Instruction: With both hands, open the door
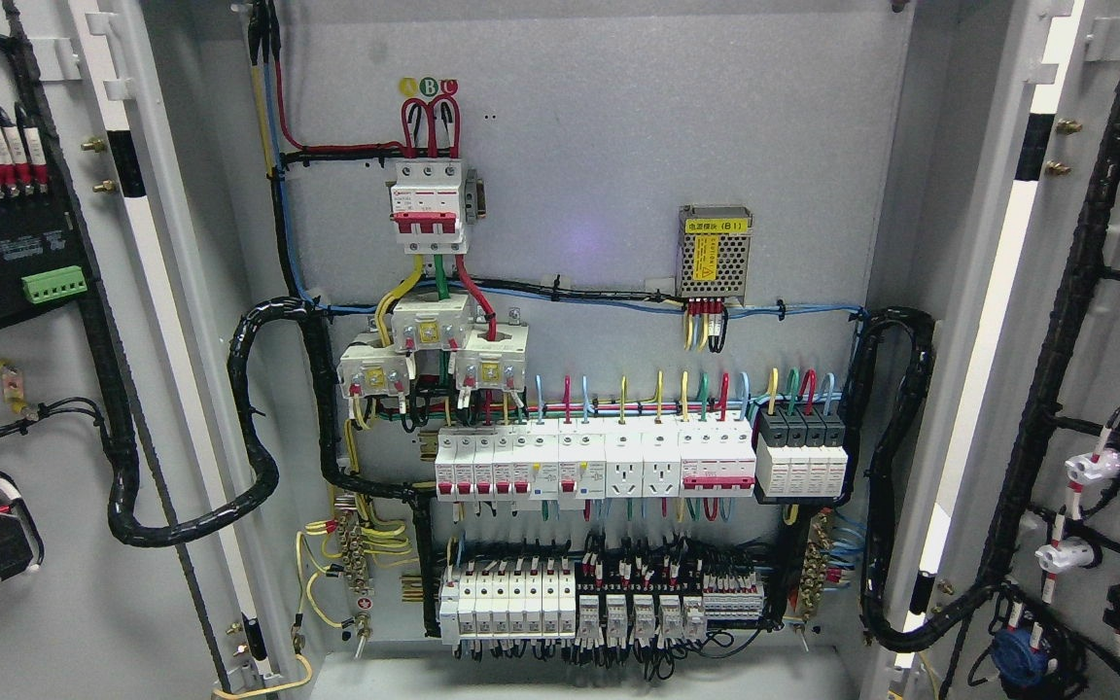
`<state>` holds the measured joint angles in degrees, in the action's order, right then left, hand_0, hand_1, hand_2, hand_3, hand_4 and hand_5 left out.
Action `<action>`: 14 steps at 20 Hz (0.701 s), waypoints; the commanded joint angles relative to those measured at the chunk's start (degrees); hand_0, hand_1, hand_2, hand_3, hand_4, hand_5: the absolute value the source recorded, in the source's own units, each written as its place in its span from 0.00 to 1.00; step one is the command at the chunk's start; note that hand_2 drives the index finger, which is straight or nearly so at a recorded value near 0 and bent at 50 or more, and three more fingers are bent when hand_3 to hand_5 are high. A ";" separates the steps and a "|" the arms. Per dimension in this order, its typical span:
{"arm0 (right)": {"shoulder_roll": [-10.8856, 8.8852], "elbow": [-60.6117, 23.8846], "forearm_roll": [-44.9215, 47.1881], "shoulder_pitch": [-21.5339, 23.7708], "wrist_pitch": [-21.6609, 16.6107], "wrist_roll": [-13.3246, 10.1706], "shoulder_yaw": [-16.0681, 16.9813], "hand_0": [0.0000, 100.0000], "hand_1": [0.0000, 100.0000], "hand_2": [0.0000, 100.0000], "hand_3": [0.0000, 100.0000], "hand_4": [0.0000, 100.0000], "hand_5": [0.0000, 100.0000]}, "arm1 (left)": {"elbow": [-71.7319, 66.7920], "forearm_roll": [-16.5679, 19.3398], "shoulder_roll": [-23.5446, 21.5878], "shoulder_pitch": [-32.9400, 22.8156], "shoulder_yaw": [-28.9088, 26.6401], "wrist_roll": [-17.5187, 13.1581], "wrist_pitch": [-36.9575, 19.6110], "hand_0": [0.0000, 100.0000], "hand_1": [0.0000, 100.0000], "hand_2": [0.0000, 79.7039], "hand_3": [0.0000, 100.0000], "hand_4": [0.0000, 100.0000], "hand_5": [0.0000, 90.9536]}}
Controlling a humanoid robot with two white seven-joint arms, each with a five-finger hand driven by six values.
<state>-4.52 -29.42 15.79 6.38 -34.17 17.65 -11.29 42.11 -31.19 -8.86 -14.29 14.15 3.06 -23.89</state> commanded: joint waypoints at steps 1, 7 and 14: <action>2.76 22.03 -1.03 -3.66 5.84 -1.99 -0.31 0.19 0.00 0.00 0.00 0.00 0.00 | -21.53 -0.01 4.20 1.63 2.02 -0.08 0.07 0.00 0.00 0.00 0.00 0.00 0.00; 2.76 24.22 -1.73 -3.30 13.41 -12.90 -0.93 0.19 0.00 0.00 0.00 0.00 0.00 | -28.91 0.08 6.13 2.77 1.93 -6.48 1.03 0.00 0.00 0.00 0.00 0.00 0.00; 2.85 24.85 -10.25 -2.95 25.28 -12.82 -0.84 0.19 0.00 0.00 0.00 0.00 0.00 | -34.02 0.08 6.58 5.94 1.41 -10.63 10.97 0.00 0.00 0.00 0.00 0.00 0.00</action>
<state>-1.28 -12.34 10.17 3.47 -12.33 5.07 -11.82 20.65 -31.12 -4.51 -10.25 15.44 -6.98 -15.26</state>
